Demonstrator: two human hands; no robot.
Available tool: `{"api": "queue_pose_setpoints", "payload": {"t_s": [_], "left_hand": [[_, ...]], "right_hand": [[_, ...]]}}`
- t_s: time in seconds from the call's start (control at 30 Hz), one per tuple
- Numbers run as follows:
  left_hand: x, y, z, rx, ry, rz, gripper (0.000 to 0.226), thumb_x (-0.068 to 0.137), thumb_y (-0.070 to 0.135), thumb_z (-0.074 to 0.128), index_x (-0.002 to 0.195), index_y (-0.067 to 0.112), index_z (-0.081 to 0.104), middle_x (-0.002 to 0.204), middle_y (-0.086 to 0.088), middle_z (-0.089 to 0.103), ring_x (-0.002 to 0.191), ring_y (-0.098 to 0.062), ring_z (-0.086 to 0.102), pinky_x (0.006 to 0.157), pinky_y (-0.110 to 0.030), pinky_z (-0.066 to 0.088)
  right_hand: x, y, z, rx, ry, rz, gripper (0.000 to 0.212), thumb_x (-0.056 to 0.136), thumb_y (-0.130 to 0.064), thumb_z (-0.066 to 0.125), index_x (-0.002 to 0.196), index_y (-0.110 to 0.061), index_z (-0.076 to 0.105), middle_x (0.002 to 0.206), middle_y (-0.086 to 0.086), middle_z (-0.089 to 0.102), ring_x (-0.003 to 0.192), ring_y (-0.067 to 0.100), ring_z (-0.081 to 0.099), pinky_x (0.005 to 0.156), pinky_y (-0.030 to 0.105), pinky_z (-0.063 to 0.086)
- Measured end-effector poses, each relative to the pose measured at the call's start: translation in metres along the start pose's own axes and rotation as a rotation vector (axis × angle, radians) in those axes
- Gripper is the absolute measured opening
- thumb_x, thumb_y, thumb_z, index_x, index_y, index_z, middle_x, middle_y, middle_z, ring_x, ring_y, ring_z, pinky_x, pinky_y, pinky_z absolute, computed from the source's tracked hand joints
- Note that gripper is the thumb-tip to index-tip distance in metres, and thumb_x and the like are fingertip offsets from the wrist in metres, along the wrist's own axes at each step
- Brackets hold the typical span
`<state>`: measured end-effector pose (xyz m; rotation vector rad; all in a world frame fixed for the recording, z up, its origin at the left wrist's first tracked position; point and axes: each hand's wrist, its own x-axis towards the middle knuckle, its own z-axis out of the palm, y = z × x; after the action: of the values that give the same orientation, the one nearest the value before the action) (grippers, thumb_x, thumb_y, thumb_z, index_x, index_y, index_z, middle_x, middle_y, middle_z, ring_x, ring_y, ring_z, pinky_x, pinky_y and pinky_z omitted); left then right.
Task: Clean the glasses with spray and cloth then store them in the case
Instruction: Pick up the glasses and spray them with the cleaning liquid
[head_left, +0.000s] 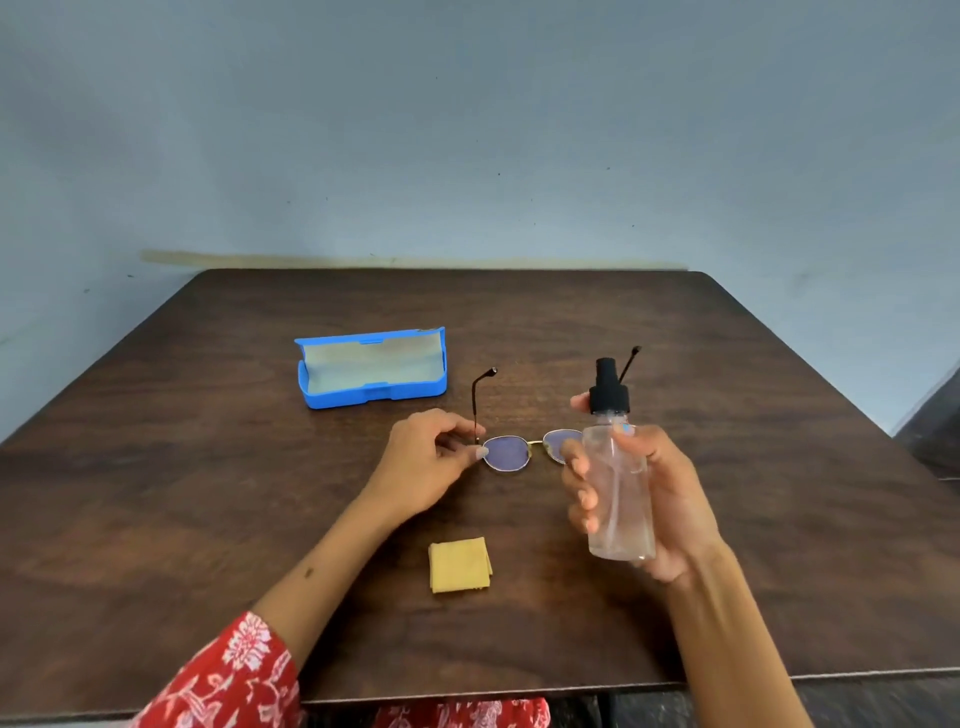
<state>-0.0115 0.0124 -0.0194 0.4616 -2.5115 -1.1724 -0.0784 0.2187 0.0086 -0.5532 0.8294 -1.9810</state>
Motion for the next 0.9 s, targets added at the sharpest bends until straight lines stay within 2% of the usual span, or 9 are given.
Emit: {"api": "queue_pose_setpoints", "payload": {"t_s": [0.13, 0.23, 0.3, 0.4, 0.53, 0.6, 0.67, 0.8, 0.9], "left_hand": [[0.006, -0.003, 0.001, -0.027, -0.01, 0.063, 0.015, 0.082, 0.019, 0.071, 0.096, 0.017, 0.073, 0.091, 0.004, 0.072, 0.083, -0.008, 0.066, 0.076, -0.025, 0.055], [0.008, -0.006, 0.003, -0.044, 0.013, 0.094, 0.014, 0.082, 0.017, 0.07, 0.095, 0.014, 0.073, 0.082, 0.006, 0.071, 0.073, -0.004, 0.067, 0.068, -0.014, 0.054], [0.011, -0.004, 0.004, -0.09, 0.035, 0.093, 0.013, 0.082, 0.015, 0.069, 0.095, 0.013, 0.073, 0.08, 0.004, 0.071, 0.068, -0.004, 0.068, 0.067, -0.014, 0.055], [0.019, 0.001, 0.008, -0.203, 0.071, 0.068, 0.011, 0.083, 0.01, 0.069, 0.093, 0.011, 0.073, 0.082, -0.001, 0.072, 0.07, -0.009, 0.071, 0.067, -0.018, 0.057], [0.029, 0.004, 0.012, -0.315, 0.146, 0.064, 0.013, 0.083, 0.006, 0.068, 0.095, 0.006, 0.072, 0.084, -0.005, 0.072, 0.075, -0.01, 0.071, 0.069, -0.021, 0.058], [0.03, 0.003, 0.014, -0.396, 0.191, 0.039, 0.01, 0.082, 0.005, 0.068, 0.09, 0.009, 0.073, 0.083, -0.006, 0.072, 0.073, -0.01, 0.072, 0.07, -0.021, 0.058], [0.029, 0.001, 0.017, -0.43, 0.213, 0.03, 0.013, 0.082, 0.005, 0.069, 0.087, 0.017, 0.071, 0.082, -0.003, 0.072, 0.072, -0.009, 0.072, 0.07, -0.019, 0.057], [0.027, -0.004, 0.016, -0.465, 0.238, 0.033, 0.02, 0.08, 0.006, 0.07, 0.083, 0.026, 0.07, 0.082, 0.006, 0.072, 0.074, -0.007, 0.071, 0.069, -0.017, 0.056], [0.027, -0.008, 0.013, -0.503, 0.27, 0.021, 0.026, 0.081, 0.005, 0.07, 0.082, 0.031, 0.069, 0.084, 0.006, 0.073, 0.078, -0.009, 0.071, 0.071, -0.02, 0.057]], "right_hand": [[-0.001, -0.005, -0.002, -0.04, 0.014, 0.003, 0.064, 0.061, -0.041, 0.084, 0.116, -0.029, 0.053, 0.065, 0.006, 0.056, 0.041, 0.013, 0.052, 0.038, 0.021, 0.045], [0.0, -0.009, -0.009, -0.015, 0.009, 0.003, 0.083, 0.056, -0.023, 0.088, 0.124, -0.033, 0.041, 0.077, 0.01, 0.062, 0.051, 0.015, 0.057, 0.039, 0.022, 0.047], [0.006, -0.011, -0.013, -0.059, 0.023, -0.018, 0.08, 0.059, -0.005, 0.077, 0.123, -0.044, 0.048, 0.082, 0.01, 0.061, 0.06, 0.015, 0.058, 0.042, 0.025, 0.048], [0.017, -0.013, -0.012, -0.094, 0.073, -0.062, 0.076, 0.06, -0.012, 0.079, 0.124, -0.042, 0.05, 0.082, 0.008, 0.064, 0.062, 0.015, 0.059, 0.055, 0.028, 0.053], [0.027, -0.013, -0.011, 0.235, -0.172, -0.018, 0.058, 0.08, -0.034, 0.066, 0.134, -0.032, 0.043, 0.101, 0.008, 0.066, 0.061, 0.014, 0.059, 0.061, 0.03, 0.053], [0.029, -0.014, -0.011, 0.371, -0.3, 0.002, 0.056, 0.085, -0.03, 0.059, 0.137, -0.029, 0.037, 0.11, 0.015, 0.06, 0.062, 0.017, 0.059, 0.056, 0.026, 0.049], [0.03, -0.014, -0.01, 0.378, -0.352, -0.003, 0.061, 0.082, -0.02, 0.063, 0.137, -0.027, 0.035, 0.104, 0.016, 0.053, 0.064, 0.018, 0.057, 0.053, 0.024, 0.046], [0.035, -0.013, -0.008, 0.092, -0.206, -0.031, 0.072, 0.073, -0.013, 0.072, 0.135, -0.034, 0.043, 0.083, 0.006, 0.056, 0.061, 0.015, 0.056, 0.05, 0.027, 0.05], [0.043, -0.013, -0.002, -0.442, 0.028, -0.175, 0.081, 0.078, -0.004, 0.067, 0.134, -0.052, 0.035, 0.083, 0.013, 0.064, 0.06, 0.025, 0.063, 0.052, 0.034, 0.052]]}}
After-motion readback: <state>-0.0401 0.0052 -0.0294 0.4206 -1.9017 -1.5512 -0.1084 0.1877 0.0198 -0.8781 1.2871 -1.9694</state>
